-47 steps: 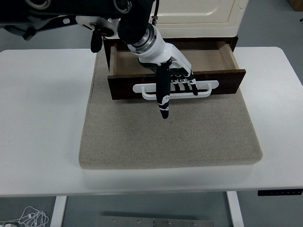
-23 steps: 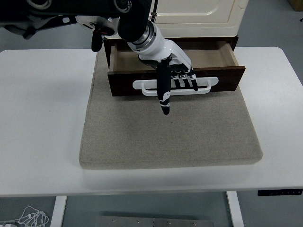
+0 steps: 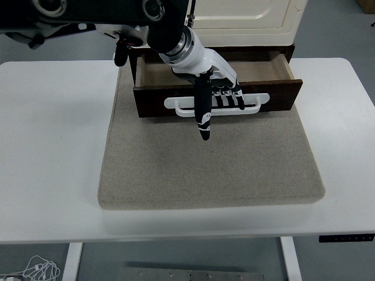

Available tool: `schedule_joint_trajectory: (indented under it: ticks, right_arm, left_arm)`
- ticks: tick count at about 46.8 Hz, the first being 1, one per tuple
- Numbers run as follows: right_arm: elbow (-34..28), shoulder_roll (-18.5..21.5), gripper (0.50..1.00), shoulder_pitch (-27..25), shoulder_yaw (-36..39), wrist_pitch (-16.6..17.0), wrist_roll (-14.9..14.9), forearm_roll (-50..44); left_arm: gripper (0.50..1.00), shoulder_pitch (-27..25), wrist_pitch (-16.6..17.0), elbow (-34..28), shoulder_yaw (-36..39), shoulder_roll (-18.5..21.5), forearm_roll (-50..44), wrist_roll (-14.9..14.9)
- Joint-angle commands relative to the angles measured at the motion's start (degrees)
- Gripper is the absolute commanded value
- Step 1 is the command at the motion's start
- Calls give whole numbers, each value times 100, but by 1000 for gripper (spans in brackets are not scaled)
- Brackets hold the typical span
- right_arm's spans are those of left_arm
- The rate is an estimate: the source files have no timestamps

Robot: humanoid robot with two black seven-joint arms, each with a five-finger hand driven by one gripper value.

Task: Open the drawer under the combination cabinet

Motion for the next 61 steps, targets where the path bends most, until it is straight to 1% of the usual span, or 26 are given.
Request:
schedule_joint_trajectory:
  ticks: [1, 18, 29, 34, 43, 54, 61]
  right_arm:
    - [0, 0, 926, 1, 0, 0, 0, 1]
    - [9, 0, 926, 1, 0, 0, 0, 1]
    - [0, 0, 926, 1, 0, 0, 0, 1]
    - [0, 0, 926, 1, 0, 0, 0, 1]
    - [0, 0, 926, 1, 0, 0, 0, 1]
    - [0, 0, 926, -8, 0, 0, 0, 1]
    - [0, 0, 926, 1, 0, 0, 0, 1]
  left_arm:
    - [1000, 10, 20, -2, -78, 2, 82, 0]
    - [1000, -8, 29, -125, -228, 2, 144, 0]
    - [1000, -183, 11, -125, -500, 116, 126, -27]
    - [1000, -262, -41, -116, -842, 274, 109, -44]
    - [1000, -254, -68, 121, -1791, 722, 100, -114]
    - [1000, -131, -6, 806, -3031, 1319, 30, -712]
    - [1000, -78, -6, 1413, -3629, 1803, -5, -1239]
